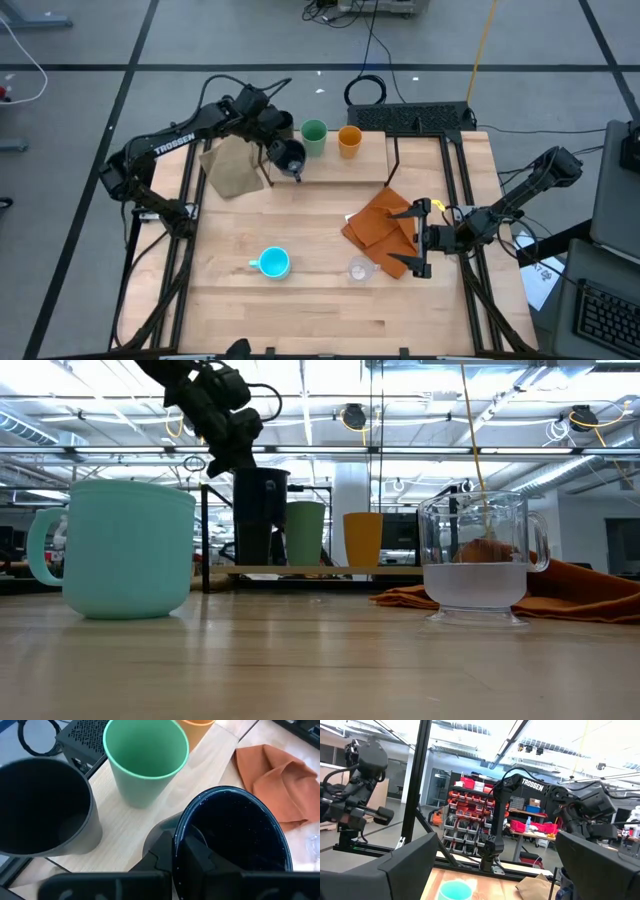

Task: Stack small to large cups/mugs on shelf
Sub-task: Put the dark blue mug on the shelf

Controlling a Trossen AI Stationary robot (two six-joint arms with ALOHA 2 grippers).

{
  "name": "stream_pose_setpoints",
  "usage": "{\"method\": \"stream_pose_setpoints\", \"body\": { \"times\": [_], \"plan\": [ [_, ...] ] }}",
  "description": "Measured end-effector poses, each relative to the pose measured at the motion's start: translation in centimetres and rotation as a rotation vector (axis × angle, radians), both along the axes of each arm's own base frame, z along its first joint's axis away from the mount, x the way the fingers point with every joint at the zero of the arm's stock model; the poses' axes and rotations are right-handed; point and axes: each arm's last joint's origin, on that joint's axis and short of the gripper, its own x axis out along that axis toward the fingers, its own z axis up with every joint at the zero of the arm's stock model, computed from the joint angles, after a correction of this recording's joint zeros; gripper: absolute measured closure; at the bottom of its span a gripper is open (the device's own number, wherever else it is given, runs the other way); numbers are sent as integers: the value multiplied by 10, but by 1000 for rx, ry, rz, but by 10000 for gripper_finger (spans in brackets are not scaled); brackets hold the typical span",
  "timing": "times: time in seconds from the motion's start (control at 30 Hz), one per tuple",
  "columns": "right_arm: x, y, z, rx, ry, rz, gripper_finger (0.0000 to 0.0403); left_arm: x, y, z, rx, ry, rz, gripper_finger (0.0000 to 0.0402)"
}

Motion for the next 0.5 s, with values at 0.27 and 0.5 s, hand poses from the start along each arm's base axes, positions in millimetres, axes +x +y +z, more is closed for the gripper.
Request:
{"method": "stream_pose_setpoints", "body": {
  "times": [0.27, 0.5],
  "plan": [
    [0, 0, 0, 0, -1, 0, 9, -1, 1, -9, 13, 17, 9, 384],
    [0, 0, 0, 0, -1, 0, 9, -1, 1, -9, 17, 15, 15, 384]
  ]
}}
